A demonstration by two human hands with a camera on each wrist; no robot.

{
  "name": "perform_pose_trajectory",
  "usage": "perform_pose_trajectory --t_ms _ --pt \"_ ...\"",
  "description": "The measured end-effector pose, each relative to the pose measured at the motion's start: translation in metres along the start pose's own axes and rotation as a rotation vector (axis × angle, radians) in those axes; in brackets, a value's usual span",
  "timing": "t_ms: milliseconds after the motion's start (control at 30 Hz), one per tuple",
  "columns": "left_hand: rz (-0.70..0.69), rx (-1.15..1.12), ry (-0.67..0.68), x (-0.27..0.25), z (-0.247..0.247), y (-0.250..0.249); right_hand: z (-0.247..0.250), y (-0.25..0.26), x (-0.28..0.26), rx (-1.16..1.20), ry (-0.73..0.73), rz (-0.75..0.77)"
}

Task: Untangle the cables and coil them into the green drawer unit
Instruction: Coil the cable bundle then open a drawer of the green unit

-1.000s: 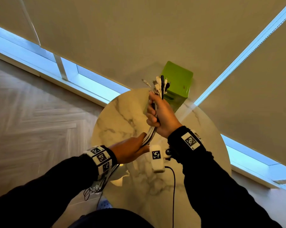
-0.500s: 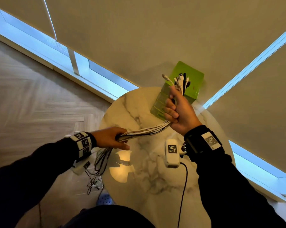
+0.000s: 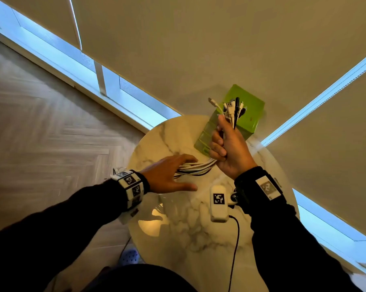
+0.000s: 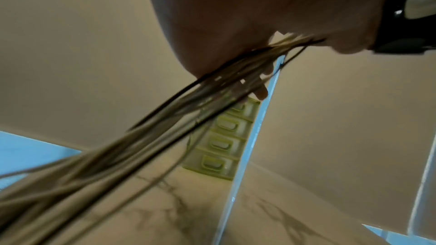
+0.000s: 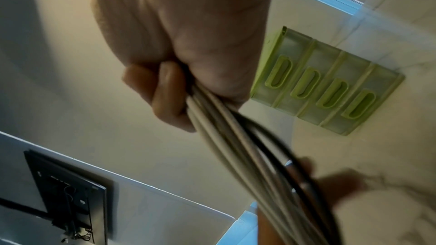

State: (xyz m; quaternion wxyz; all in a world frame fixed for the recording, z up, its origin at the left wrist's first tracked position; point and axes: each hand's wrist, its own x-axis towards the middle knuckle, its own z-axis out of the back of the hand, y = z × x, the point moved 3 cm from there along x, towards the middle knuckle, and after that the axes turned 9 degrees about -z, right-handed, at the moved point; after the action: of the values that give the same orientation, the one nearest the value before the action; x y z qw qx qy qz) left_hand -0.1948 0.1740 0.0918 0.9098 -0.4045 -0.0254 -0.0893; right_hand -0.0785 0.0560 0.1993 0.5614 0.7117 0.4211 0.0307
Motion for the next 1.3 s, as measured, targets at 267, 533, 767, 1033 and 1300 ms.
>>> perform_pose_trajectory --t_ms 267,533,767,1033,1300 --pt "0.013 0.106 0.282 0.012 -0.025 -0.031 0.023 0.008 -0.001 -0.054 -0.148 0.091" --pt "-0.094 0.310 0.284 0.023 0.021 -0.032 0.039 -0.014 -0.008 -0.267 -0.091 -0.188" --pt "-0.232 0.484 0.192 0.036 0.033 -0.025 0.037 -0.044 -0.020 -0.271 0.085 -0.344" --pt "-0.219 0.300 0.030 0.044 0.031 -0.018 0.038 -0.069 -0.022 -0.352 0.195 -0.354" --pt "0.061 -0.028 -0.078 0.024 0.029 0.011 0.052 -0.051 -0.015 -0.443 0.187 -0.173"
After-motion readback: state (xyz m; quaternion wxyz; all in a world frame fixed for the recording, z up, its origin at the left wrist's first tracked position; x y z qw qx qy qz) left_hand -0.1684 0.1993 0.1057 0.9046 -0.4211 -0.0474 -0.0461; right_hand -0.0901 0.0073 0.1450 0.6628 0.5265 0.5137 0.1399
